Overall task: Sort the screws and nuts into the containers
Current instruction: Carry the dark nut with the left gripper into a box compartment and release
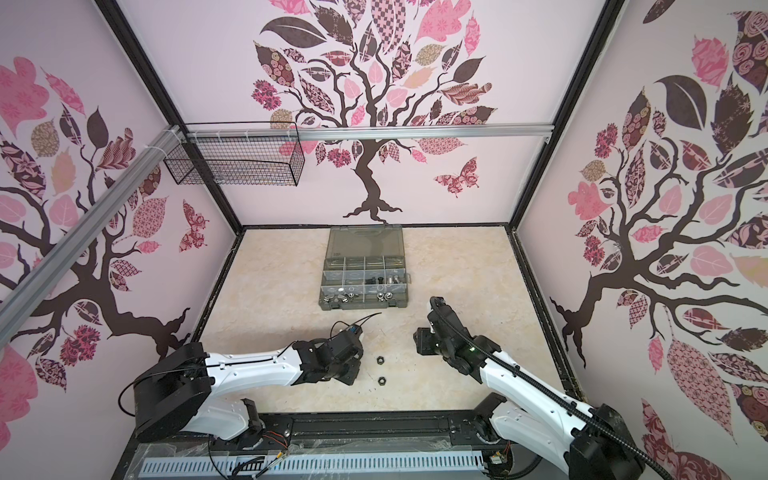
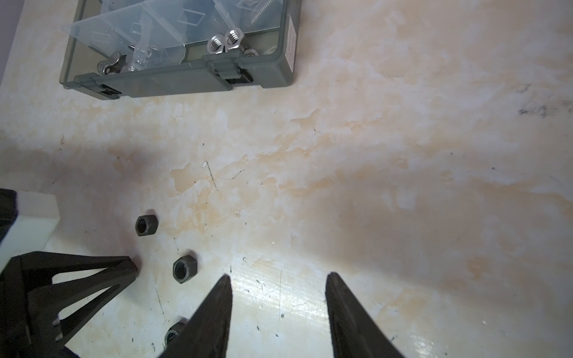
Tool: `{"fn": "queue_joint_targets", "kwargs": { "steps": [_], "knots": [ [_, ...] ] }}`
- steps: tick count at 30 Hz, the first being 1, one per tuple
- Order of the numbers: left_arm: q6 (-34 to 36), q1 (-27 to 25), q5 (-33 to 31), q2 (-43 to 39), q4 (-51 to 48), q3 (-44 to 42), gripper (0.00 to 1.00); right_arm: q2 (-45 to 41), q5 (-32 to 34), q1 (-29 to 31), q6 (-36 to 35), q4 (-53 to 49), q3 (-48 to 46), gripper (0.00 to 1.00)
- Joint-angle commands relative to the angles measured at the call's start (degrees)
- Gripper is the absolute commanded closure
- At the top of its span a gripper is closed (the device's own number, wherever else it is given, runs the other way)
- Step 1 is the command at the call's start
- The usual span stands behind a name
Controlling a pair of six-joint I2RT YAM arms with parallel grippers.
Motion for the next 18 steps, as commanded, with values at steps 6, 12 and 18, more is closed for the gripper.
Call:
{"fn": "queue_joint_targets", "kwargs": {
  "steps": [6, 12, 18],
  "knots": [
    [1.0, -0.2, -2.0, -0.7, -1.2, 2.0, 0.92, -1.3, 0.1, -0.2, 0.3, -1.1, 0.0, 0.48],
    [6.5, 5.5, -0.7, -5.2, -3.2, 7.0, 0.94, -1.9, 0.8, -0.2, -0.1, -2.0, 0.7, 0.48],
    [16.8, 17.5, 3.0, -0.9, -3.6, 18.8, 0.93, -0.7, 1.0, -0.2, -0.5, -2.3, 2.3, 0.48]
  ]
}}
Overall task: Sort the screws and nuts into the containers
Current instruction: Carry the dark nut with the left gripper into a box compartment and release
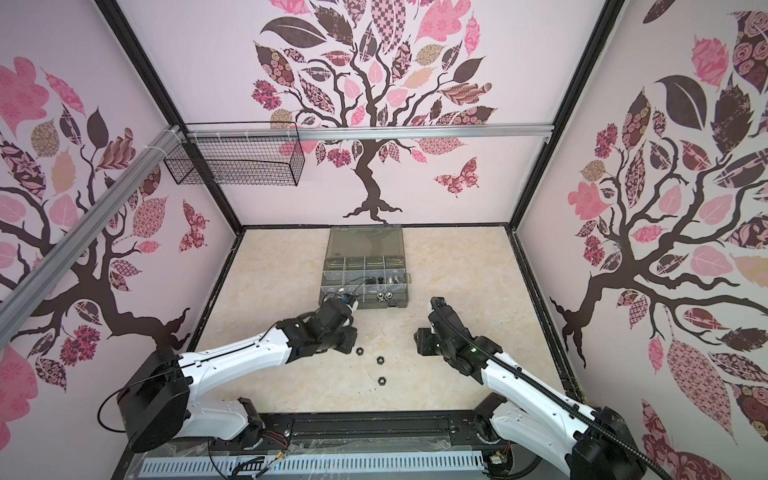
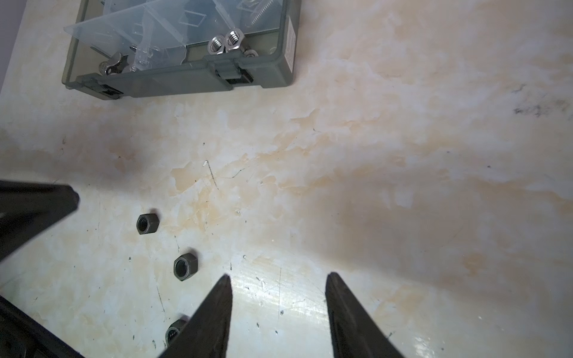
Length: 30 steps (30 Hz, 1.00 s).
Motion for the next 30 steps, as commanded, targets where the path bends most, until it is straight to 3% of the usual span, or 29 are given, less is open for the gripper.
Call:
{"fn": "queue_joint_targets", "kwargs": {
  "steps": [1, 9, 20, 27, 30],
  "knots": [
    [7.8, 5.7, 3.6, 4.3, -0.2, 9.2, 0.94, 0.5, 0.9, -0.3, -0.4, -1.5, 2.5, 0.48],
    [12.6, 15.7, 8.2, 21.8, -3.2, 28.1, 0.93, 0.4, 1.7, -0.2, -0.5, -3.3, 4.2, 0.49],
    [13.6, 20.4, 11.3, 32.0, -3.3, 35.7, 0.89, -0.5, 2.1, -0.2, -0.5, -4.9, 4.5, 0.48],
    [13.0, 20.5, 11.3, 33.3, -3.1, 36.9, 0.69, -0.1, 1.8, -0.3, -0.5, -5.2, 5.2, 0.49],
    [12.8, 20.6, 11.2, 32.5, -3.1, 36.3, 0.64, -0.3, 2.1, -0.2, -0.5, -5.5, 5.2, 0.49]
  ]
}}
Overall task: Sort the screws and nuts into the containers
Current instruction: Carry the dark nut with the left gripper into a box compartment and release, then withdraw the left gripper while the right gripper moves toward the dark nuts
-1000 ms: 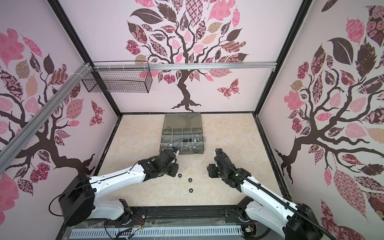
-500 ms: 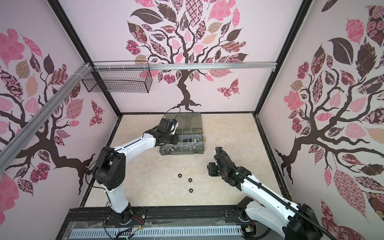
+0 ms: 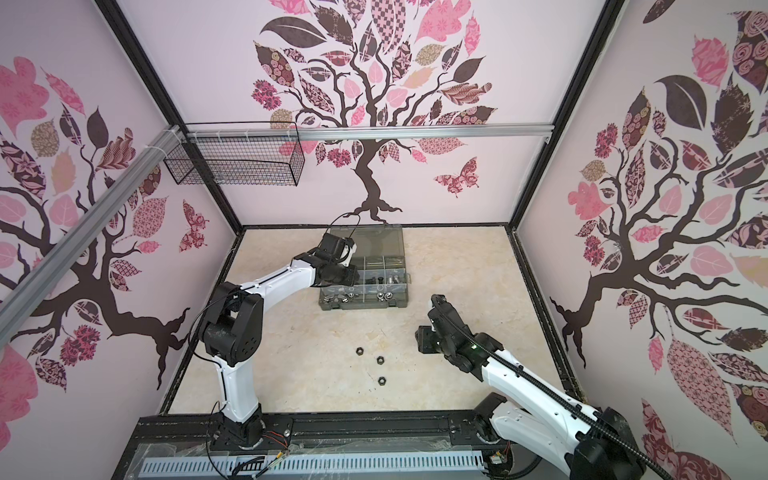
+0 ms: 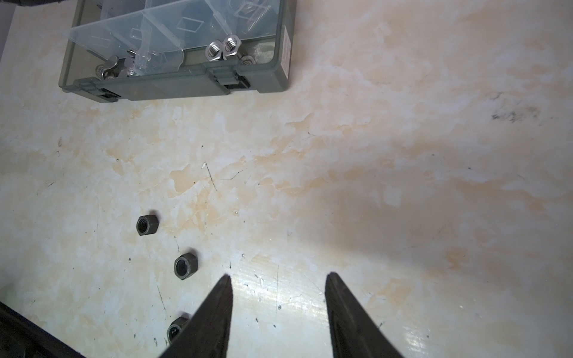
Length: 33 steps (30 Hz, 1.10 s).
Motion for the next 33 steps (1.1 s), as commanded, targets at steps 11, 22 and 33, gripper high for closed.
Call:
{"fn": "queue_joint_targets", "kwargs": {
  "steps": [11, 22, 33],
  "knots": [
    [-4.0, 0.1, 4.9, -19.2, 5.3, -17.2, 0.63, 1.3, -0.1, -0.3, -1.5, -0.7, 2.5, 0.48],
    [-13.1, 0.0, 4.8, -50.1, 7.4, -46.1, 0.62, 11.9, -3.9, 0.5, -4.1, 2.9, 5.5, 0.50],
    [-17.9, -0.3, 3.6, -63.4, 3.2, -55.1, 0.62, 20.6, -2.8, 8.0, -6.7, -0.1, 11.0, 0.51]
  ]
}}
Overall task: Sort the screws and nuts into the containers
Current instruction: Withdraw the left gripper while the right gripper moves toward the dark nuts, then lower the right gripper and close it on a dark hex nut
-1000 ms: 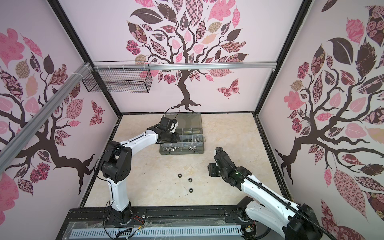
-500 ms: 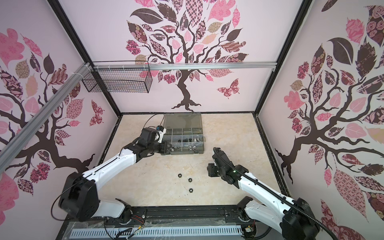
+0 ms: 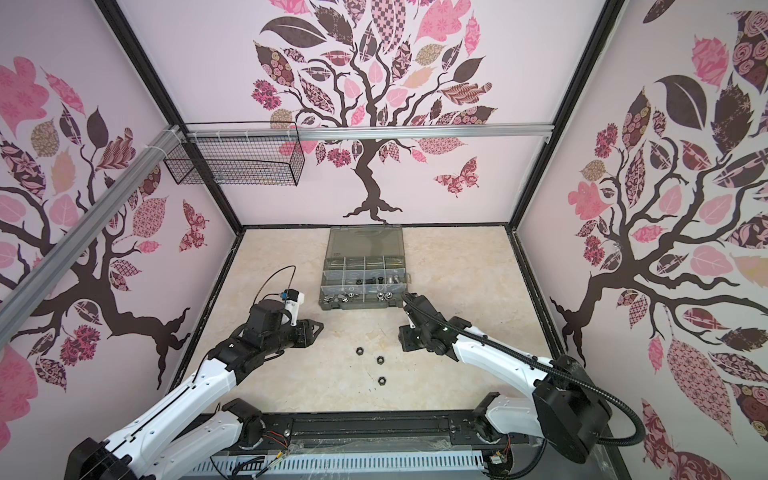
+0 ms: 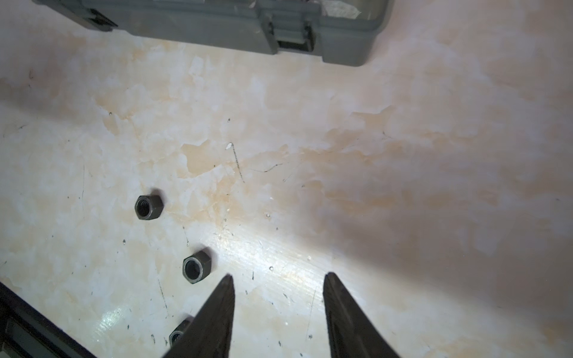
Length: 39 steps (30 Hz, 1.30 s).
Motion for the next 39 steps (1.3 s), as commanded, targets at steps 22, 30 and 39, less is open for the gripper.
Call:
{"fn": "queue_joint_targets", "kwargs": {
  "steps": [22, 30, 39],
  "knots": [
    [-4.4, -0.8, -0.2, -4.5, -0.7, -4.6, 0.62, 11.6, 2.8, 21.5, 2.1, -9.6, 7.5, 0.54],
    [-5.2, -1.4, -0.4, -6.7, -1.2, -5.6, 0.62, 17.2, 3.8, 24.5, 2.0, -11.2, 11.2, 0.55],
    [-5.5, -1.7, -0.5, -7.6, -1.6, -6.0, 0.62, 20.5, 5.7, 25.5, 1.9, -13.8, 12.7, 0.57]
  ]
}}
